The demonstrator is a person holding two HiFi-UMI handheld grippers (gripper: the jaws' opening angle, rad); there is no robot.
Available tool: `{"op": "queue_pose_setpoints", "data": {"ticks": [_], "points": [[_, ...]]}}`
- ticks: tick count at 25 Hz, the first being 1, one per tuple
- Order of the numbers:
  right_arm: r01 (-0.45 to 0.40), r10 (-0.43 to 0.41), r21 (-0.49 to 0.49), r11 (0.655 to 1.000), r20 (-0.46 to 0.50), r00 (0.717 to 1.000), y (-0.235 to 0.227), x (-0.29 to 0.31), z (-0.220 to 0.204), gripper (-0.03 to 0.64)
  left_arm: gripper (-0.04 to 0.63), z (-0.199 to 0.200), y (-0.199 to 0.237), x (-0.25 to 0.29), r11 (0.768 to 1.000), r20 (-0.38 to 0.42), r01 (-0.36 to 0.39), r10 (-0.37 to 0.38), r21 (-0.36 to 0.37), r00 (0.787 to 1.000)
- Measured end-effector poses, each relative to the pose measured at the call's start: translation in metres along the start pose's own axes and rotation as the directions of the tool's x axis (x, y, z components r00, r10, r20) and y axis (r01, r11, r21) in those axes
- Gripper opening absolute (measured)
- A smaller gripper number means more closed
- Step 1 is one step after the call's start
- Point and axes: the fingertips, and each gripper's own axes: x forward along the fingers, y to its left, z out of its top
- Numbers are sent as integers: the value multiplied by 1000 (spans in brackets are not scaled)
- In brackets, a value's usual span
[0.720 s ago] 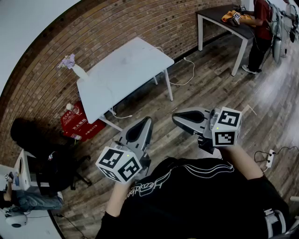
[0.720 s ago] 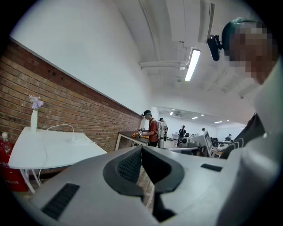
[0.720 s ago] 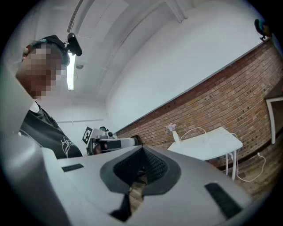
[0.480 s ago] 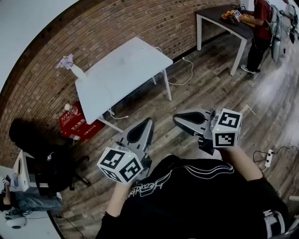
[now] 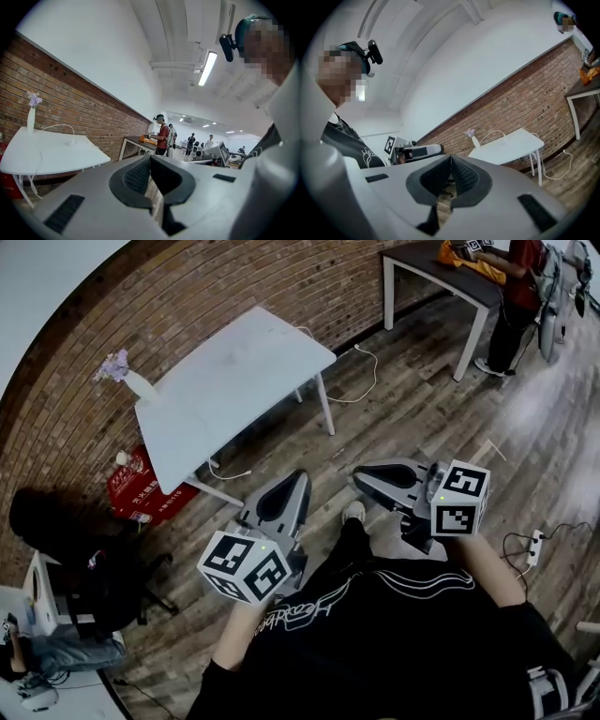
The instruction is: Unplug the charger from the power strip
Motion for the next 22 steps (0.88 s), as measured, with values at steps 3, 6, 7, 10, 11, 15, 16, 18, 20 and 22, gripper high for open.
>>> {"op": "queue_pose_setpoints", "data": {"ticks": [3, 6, 7, 10, 11, 15, 16, 18, 20, 22], "points": [[23, -24, -27, 999, -10, 1000, -19, 1, 2, -2, 5, -1, 10, 21, 1000, -12, 9, -9, -13, 1000], [34, -34, -22, 999, -12, 999, -43, 7, 10, -3, 5, 2, 23, 46, 1000, -28, 12, -12, -16, 1000], [52, -52, -14, 999, -3, 999, -55, 9, 14, -3, 5, 3, 28, 56, 1000, -30, 11, -12, -13, 999], [116, -116, 2, 993, 26, 993, -100, 15, 22, -3, 5, 3, 51, 89, 1000, -38, -1, 1, -4, 999], [120, -120, 10, 993, 28, 992, -114, 18, 23, -3, 5, 3, 61, 102, 1000, -43, -10, 10, -8, 999], [124, -125, 49, 991, 9, 992, -176, 33, 34, -3, 5, 7, 108, 157, 998, -57, -38, 35, -56, 998], [125, -125, 54, 991, 3, 992, -193, 39, 40, -3, 5, 12, 121, 171, 997, -56, -43, 40, -63, 998], [115, -114, 57, 992, -14, 993, -223, 53, 50, -3, 5, 20, 146, 197, 996, -49, -61, 58, -71, 997], [94, -92, 54, 994, -36, 995, -250, 71, 59, -3, 5, 27, 174, 218, 993, -41, -86, 83, -85, 996], [70, -67, 55, 996, -63, 996, -275, 88, 65, -3, 6, 31, 201, 237, 988, -37, -108, 105, -113, 994]]}}
